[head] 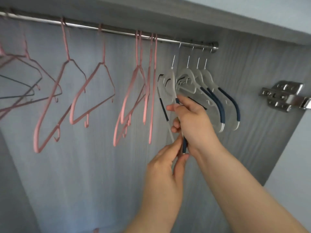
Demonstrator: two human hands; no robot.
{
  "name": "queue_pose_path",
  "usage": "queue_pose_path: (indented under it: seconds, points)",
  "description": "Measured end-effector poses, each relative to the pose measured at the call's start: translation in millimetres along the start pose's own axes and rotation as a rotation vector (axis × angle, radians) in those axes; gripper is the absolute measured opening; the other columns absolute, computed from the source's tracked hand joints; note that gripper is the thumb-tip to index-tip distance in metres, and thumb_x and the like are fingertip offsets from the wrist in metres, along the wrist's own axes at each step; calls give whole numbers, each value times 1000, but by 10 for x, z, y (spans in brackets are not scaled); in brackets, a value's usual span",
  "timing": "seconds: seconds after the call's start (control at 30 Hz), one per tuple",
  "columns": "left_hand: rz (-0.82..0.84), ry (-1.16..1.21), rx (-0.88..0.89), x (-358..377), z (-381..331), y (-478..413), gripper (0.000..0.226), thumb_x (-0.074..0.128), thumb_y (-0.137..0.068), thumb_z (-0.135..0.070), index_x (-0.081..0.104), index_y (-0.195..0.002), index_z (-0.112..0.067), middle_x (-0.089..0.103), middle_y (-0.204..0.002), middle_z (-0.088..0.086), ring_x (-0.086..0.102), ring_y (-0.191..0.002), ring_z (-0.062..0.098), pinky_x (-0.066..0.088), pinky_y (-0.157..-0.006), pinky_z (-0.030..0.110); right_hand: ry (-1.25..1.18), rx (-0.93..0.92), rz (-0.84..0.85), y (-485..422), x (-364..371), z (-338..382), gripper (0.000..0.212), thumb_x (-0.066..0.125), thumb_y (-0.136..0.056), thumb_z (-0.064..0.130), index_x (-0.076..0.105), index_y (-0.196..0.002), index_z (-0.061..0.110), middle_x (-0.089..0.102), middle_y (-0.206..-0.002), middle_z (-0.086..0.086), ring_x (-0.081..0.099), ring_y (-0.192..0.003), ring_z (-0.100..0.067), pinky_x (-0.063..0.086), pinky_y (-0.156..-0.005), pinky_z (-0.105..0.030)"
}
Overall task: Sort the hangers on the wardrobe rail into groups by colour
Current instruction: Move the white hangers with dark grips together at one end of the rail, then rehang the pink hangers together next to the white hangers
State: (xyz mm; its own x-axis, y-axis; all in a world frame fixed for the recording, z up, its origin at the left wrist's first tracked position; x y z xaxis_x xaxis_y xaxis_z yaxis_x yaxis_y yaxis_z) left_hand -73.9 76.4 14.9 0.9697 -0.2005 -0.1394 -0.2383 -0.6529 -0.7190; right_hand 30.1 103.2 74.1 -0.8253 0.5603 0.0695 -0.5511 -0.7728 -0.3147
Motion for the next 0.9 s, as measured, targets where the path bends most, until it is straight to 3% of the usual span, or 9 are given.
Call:
queue_pose_path:
  seconds: [0.13,0.3,0.47,0.57,0.6,0.67,0.77,0.83,0.9]
  points:
    - [-12,-10,29,54,-89,-311,43,52,-86,-8,51,-126,-24,65,-104,-4,62,-94,9,47,-85,17,17,-30,-13,-293,49,247,41,40,-90,10,42,-131,15,58,-80,5,40,-35,-2,38,-36,-16]
    - [6,-212,50,145,-137,-470,55,48,-87,2,36,-137,-20,54,-131,2,49,-116,11,23,-94,-1,-15,91,4,-687,120,278,17,34,-92,7,48,-96,15,55,-76,-2,36,-45,-11,33,-32,-12]
    - [-183,-412,397,-73,-233,-141,56,45,-80,10,39,-131,-12,47,-136,-3,37,-130,10,25,-110,17,144,116,29,-739,30,85,37,34,-95,10,40,-132,9,55,-88,-4,42,-51,-13,42,-36,-14]
    - [-266,-495,352,-200,-127,-89,64,52,-76,7,33,-133,-14,37,-141,-3,27,-136,16,24,-112,26,719,47,91,-656,-44,78,43,39,-94,24,35,-135,10,48,-124,-11,54,-93,-25,50,-77,-31]
    - [-277,-521,306,-227,-94,-103,63,54,-76,3,32,-134,-13,36,-142,-2,27,-135,19,21,-112,26,928,-48,55,-626,-63,146,48,40,-93,27,31,-137,11,40,-137,-13,45,-114,-30,43,-94,-38]
    - [-286,-556,208,-254,-34,-140,60,56,-78,-5,33,-134,-9,38,-139,3,30,-129,23,19,-110,27,996,-360,-33,-437,24,427,51,42,-92,21,29,-139,10,29,-145,-15,28,-132,-31,27,-105,-34]
    - [-281,-593,89,-244,55,-181,55,58,-78,-5,42,-130,-2,52,-131,14,35,-122,27,29,-105,34,831,-620,57,-191,272,691,42,40,-90,7,40,-132,6,44,-132,-17,48,-114,-27,29,-72,-15]
    - [-256,-667,22,-219,109,-196,53,65,-76,-1,48,-126,-2,58,-125,13,45,-118,35,39,-100,41,848,-485,200,-231,441,597,41,38,-92,7,36,-132,5,46,-129,-17,51,-100,-24,27,-63,-14]
    - [-226,-698,-45,-203,160,-206,52,69,-73,-1,53,-123,-6,65,-116,7,51,-111,37,37,-89,41,907,-264,301,-325,560,399,47,36,-93,9,24,-137,2,42,-134,-18,49,-101,-24,32,-69,-18]
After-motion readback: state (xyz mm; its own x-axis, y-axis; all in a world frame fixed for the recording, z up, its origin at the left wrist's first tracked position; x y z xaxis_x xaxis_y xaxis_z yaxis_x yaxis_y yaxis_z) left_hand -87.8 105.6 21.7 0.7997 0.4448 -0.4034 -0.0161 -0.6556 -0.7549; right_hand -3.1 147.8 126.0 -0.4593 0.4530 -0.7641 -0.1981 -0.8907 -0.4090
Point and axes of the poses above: each hand's wrist, its own y-axis away from the middle knuckle, its own x-axis out of the palm, z = x × y, the point moved 6 cm from there along -y, towards the middle knuckle
